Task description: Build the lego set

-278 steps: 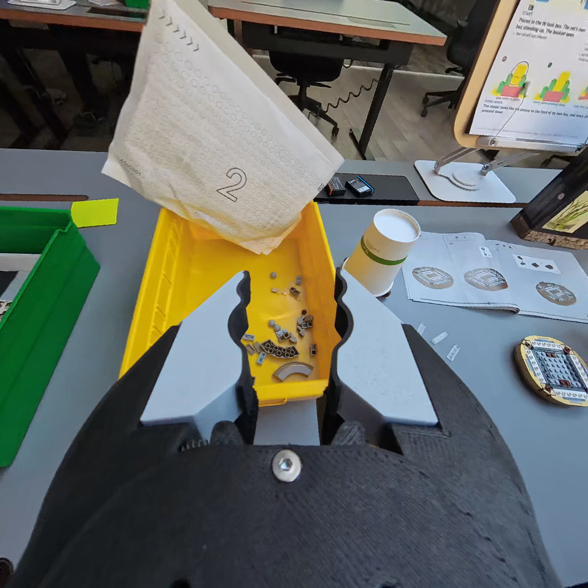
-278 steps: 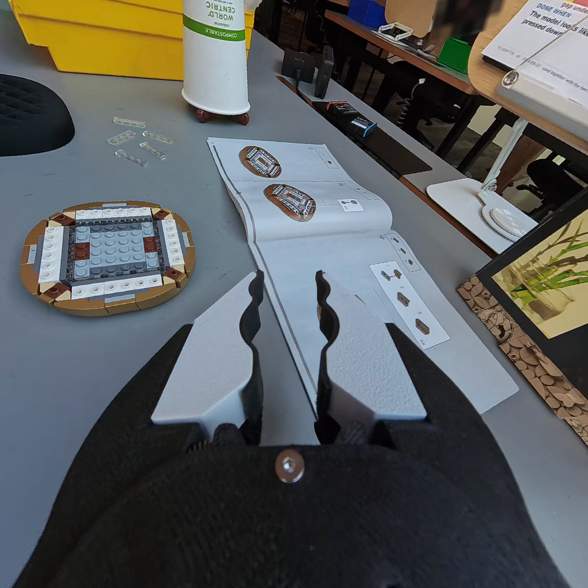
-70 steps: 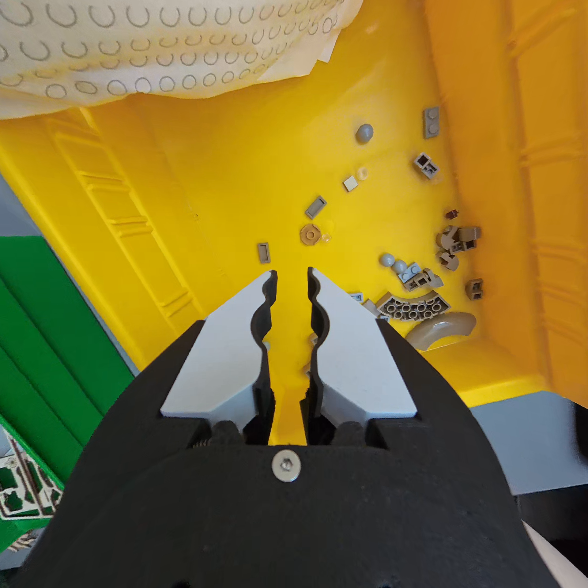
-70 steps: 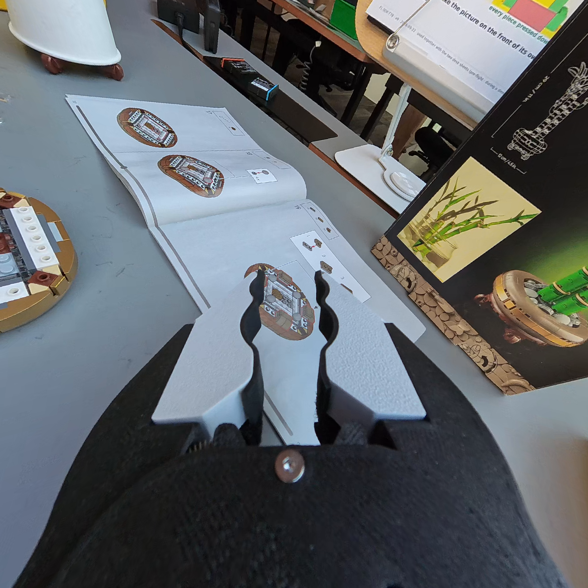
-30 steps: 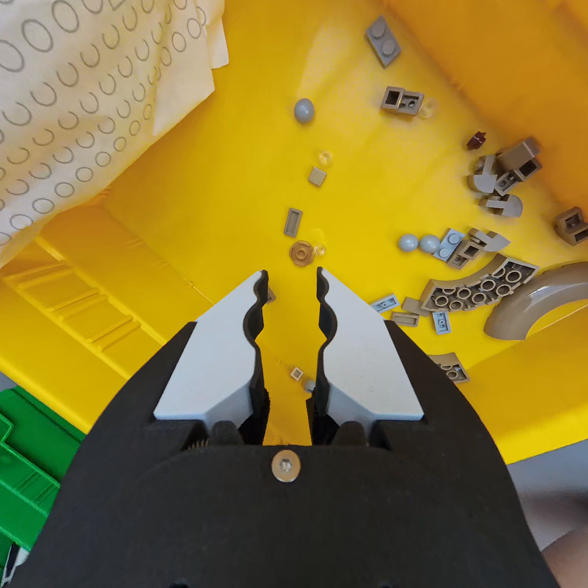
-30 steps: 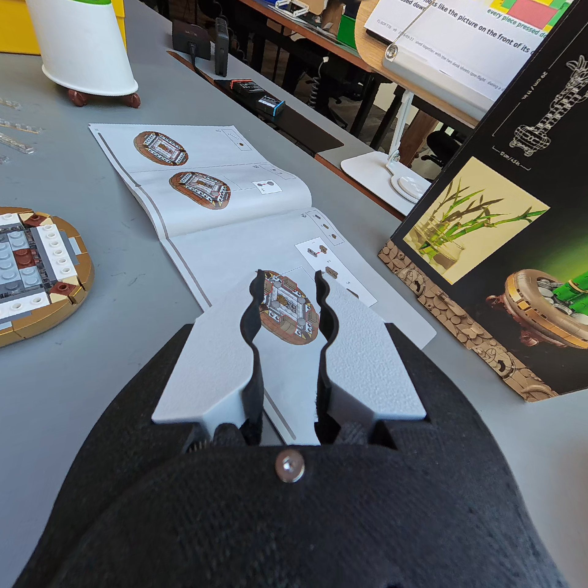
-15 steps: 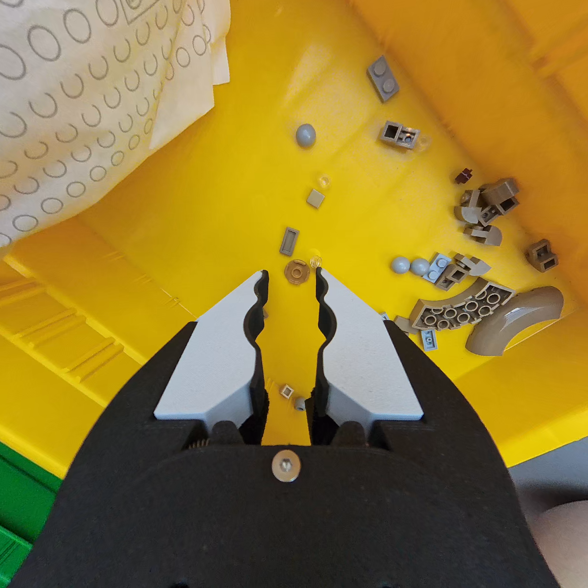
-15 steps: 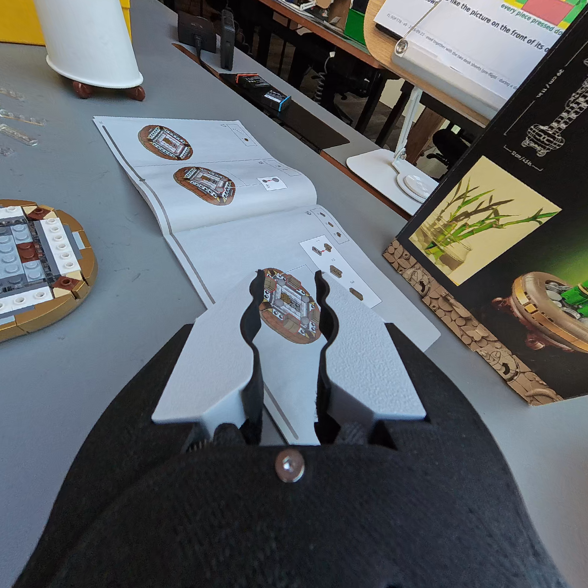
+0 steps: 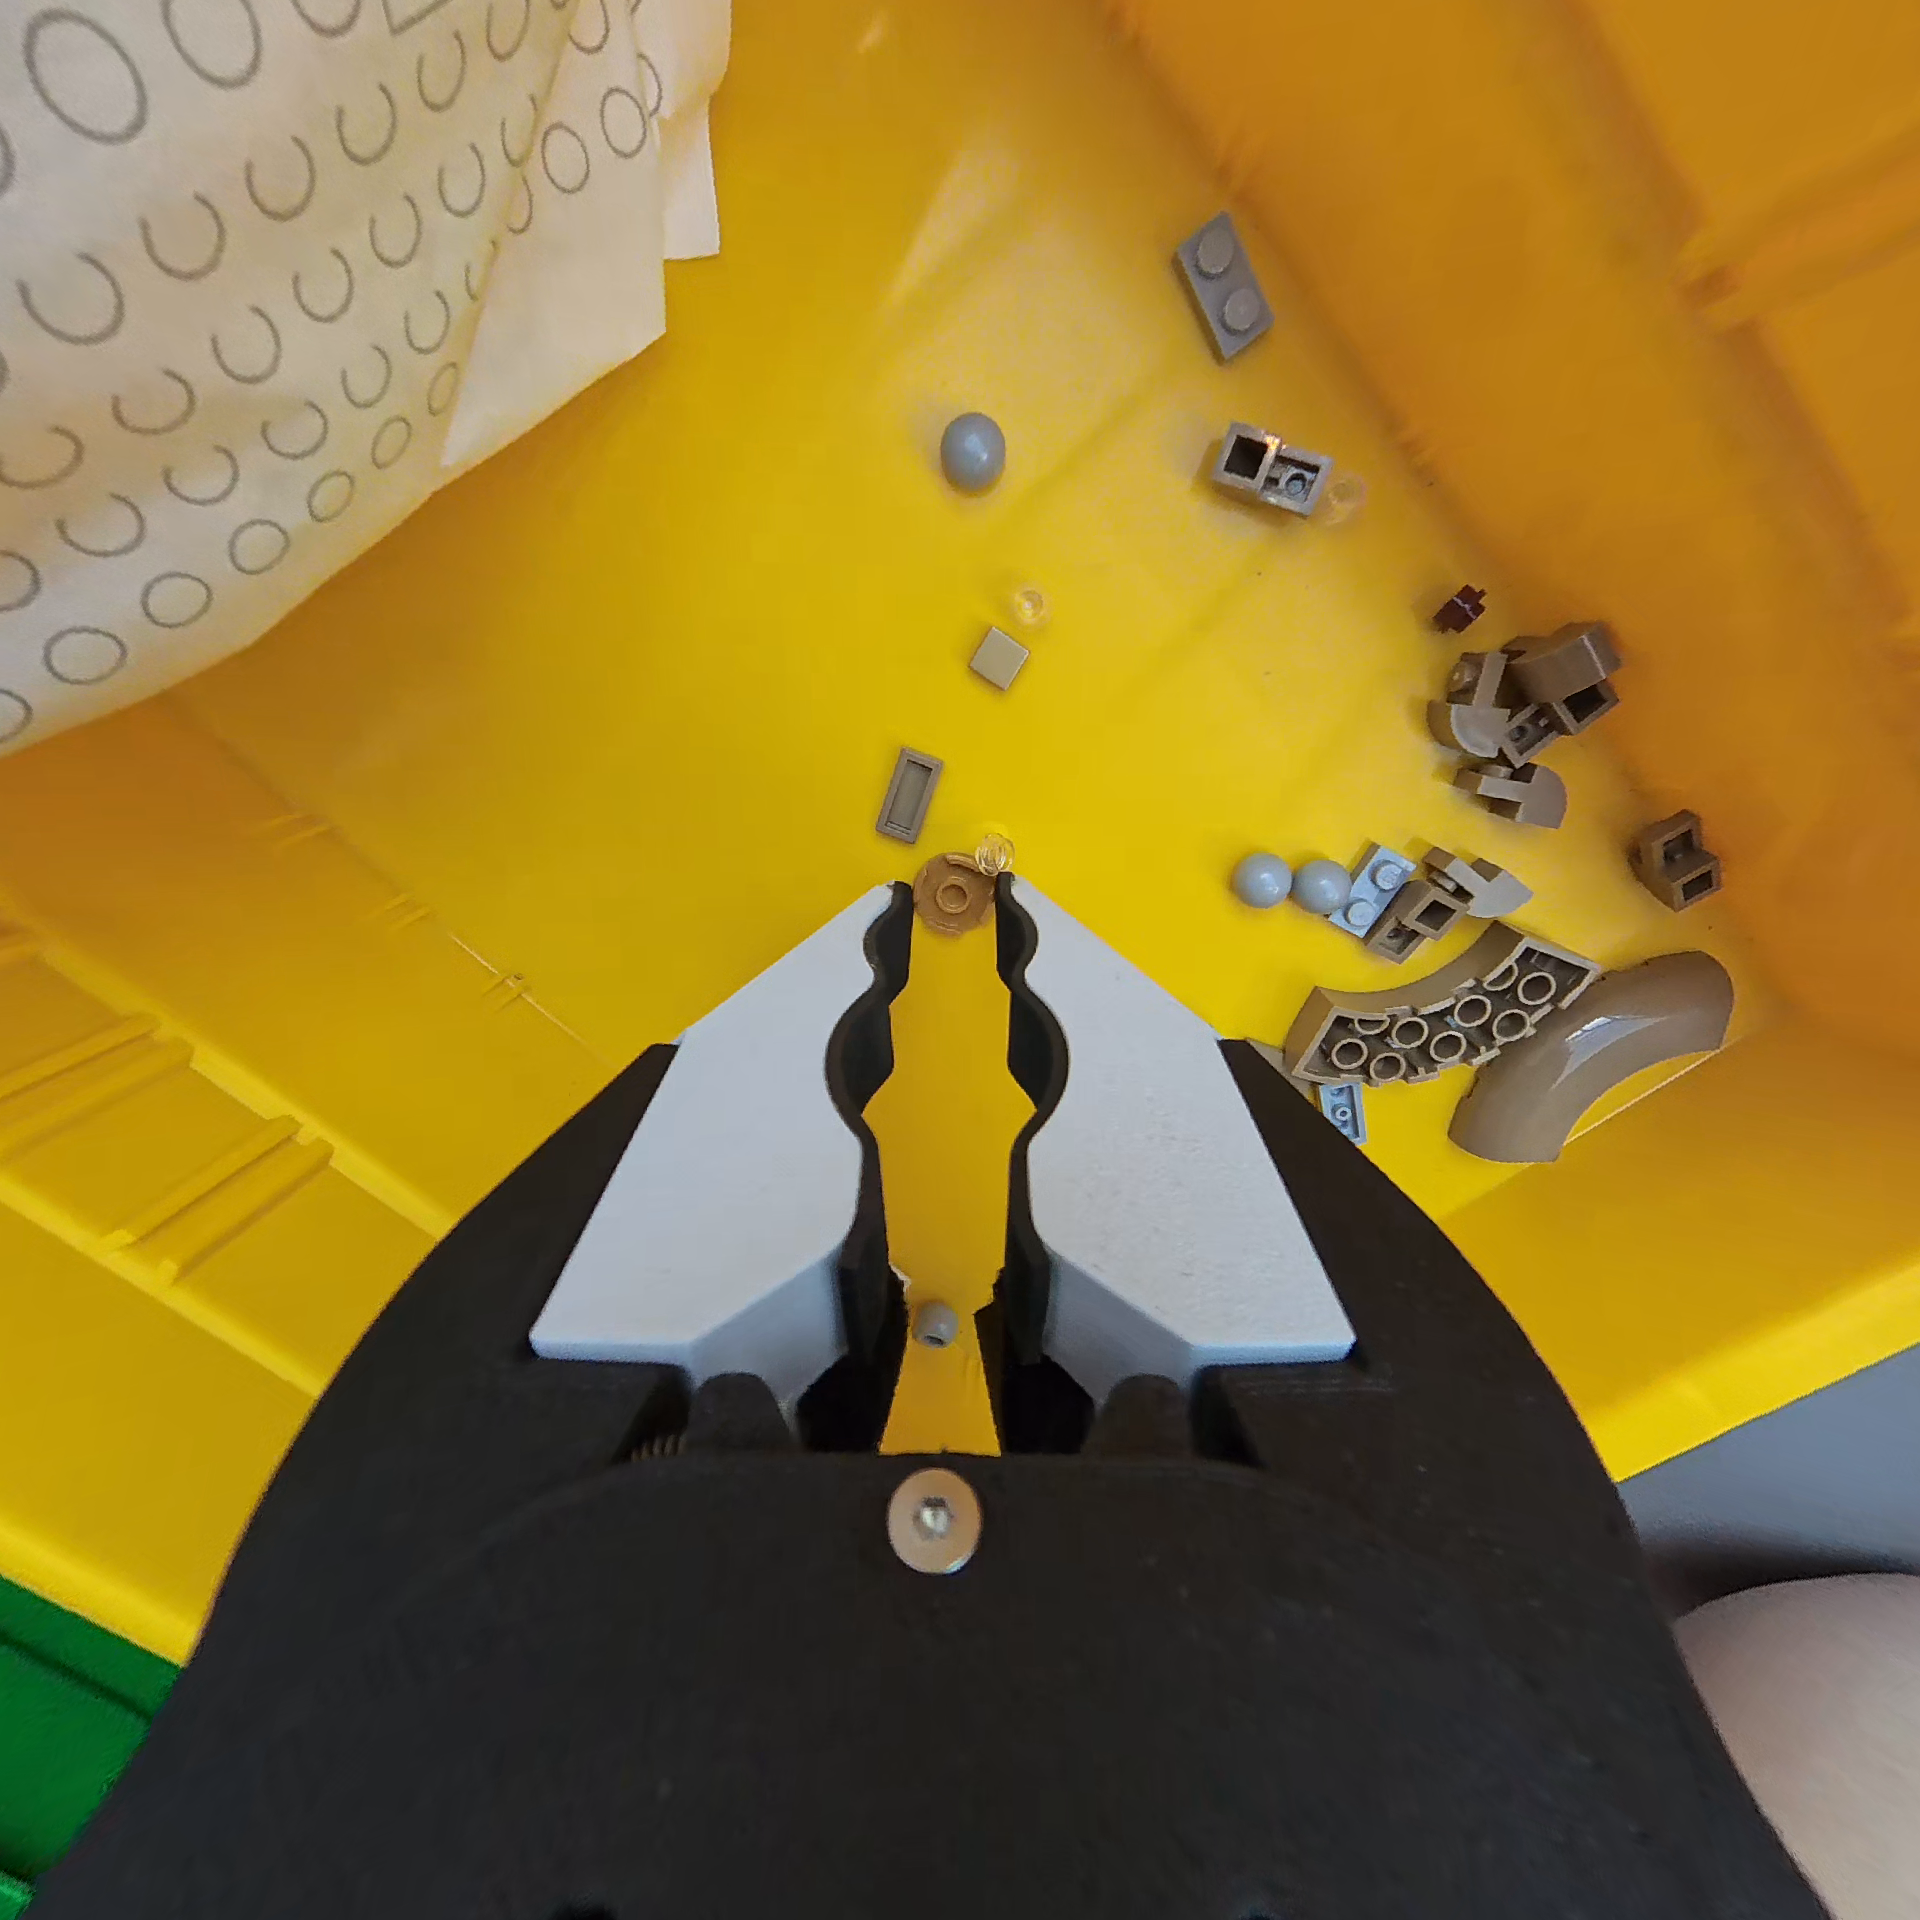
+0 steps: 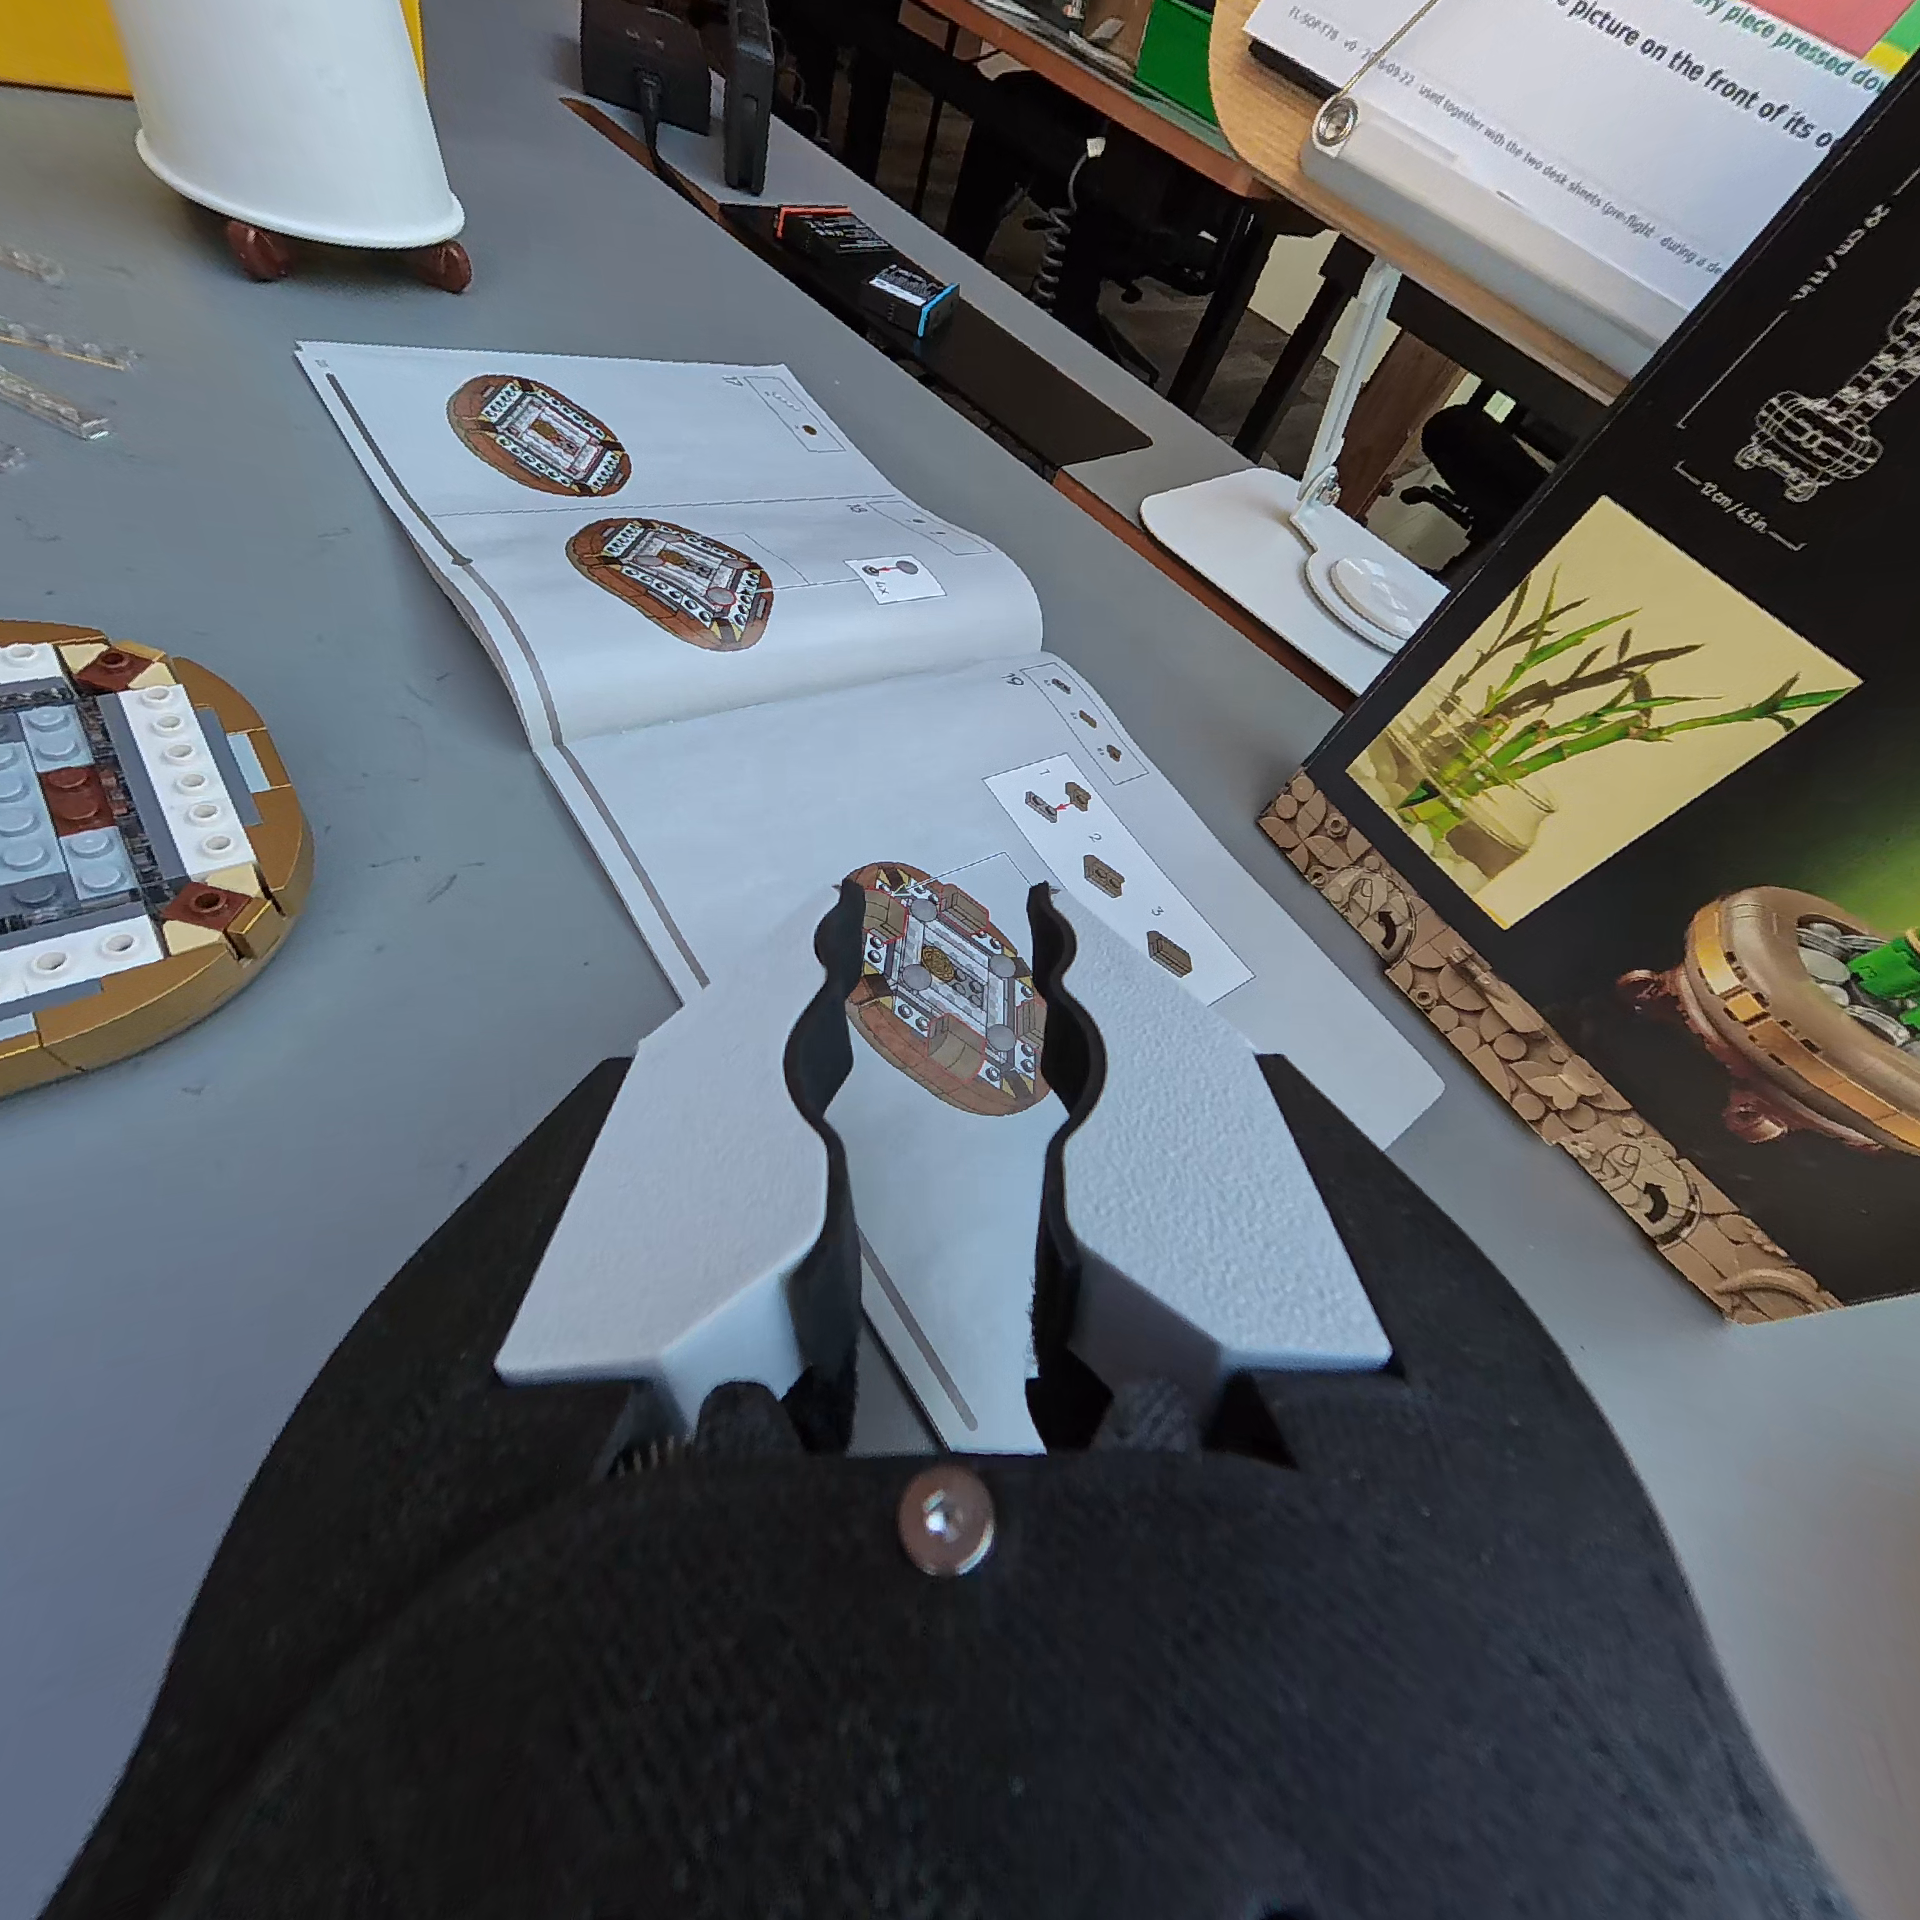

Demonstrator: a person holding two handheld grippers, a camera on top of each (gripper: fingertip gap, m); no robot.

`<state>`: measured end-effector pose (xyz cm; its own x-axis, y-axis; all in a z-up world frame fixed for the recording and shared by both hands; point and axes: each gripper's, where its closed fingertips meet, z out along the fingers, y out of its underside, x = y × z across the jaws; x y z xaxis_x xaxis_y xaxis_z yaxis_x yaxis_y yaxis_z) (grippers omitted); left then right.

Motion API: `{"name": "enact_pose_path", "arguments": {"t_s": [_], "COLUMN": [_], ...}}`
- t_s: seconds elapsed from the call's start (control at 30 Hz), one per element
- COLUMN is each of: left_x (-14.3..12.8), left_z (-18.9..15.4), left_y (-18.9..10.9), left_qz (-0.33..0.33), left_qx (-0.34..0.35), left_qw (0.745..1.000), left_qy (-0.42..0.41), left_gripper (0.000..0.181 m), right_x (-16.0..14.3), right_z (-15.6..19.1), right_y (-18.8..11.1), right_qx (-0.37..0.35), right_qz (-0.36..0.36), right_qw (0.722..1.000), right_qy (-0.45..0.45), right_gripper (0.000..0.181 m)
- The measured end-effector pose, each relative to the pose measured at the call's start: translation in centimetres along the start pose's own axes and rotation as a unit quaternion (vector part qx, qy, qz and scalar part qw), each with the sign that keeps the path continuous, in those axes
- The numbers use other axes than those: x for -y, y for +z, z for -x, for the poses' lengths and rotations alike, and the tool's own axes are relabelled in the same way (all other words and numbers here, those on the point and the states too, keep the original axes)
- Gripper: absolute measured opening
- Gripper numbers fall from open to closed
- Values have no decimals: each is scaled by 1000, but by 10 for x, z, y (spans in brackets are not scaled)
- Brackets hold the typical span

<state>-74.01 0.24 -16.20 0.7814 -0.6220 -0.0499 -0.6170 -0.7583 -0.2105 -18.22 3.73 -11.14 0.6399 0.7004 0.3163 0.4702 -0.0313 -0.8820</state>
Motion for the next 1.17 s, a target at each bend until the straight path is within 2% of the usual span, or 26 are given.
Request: {"name": "enact_pose_path", "arguments": {"t_s": [0.17,0.33,0.43,0.57,0.63,0.67,0.73,0.8,0.87,0.97,1.07,1.17], "left_x": [0,-1,2,14,25,36,63,88,105,121,132,146], "left_z": [0,6,9,18,18,12,-15,-49,-78,-120,-172,-211], "left_y": [0,-5,-15,-40,-58,-69,-98,-140,-180,-225,-254,-270], "left_qz": [13,25,15,-29,-71,-110,-209,-315,-403,-486,-520,-503], "left_qx": [3,51,65,110,118,101,16,-87,-148,-225,-350,-486], "left_qw": [1000,998,998,993,990,989,977,945,903,842,774,713], "left_qy": [-1,33,21,10,-6,-14,-26,-15,21,61,87,39], "left_gripper": [14,14,13,14,14,14,14,14,14,14,14,14], "right_x": [0,-1,0,-1,-1,-1,-1,-1,-1,1,13,49], "right_z": [0,1,1,1,1,1,1,1,1,0,-4,6], "right_y": [0,1,1,2,2,2,2,2,2,1,-6,-18], "right_qx": [0,2,2,2,2,1,-1,-2,-3,-7,-31,-60], "right_qz": [0,3,3,5,7,7,7,8,8,3,-20,-77], "right_qw": [1000,1000,1000,1000,1000,1000,1000,1000,1000,1000,999,991], "right_qy": [-1,0,-3,-3,-4,-4,-5,-7,-9,-11,-33,-96], "right_gripper": [31,31,31,31,31,31,31,31,31,31,33,42]}}
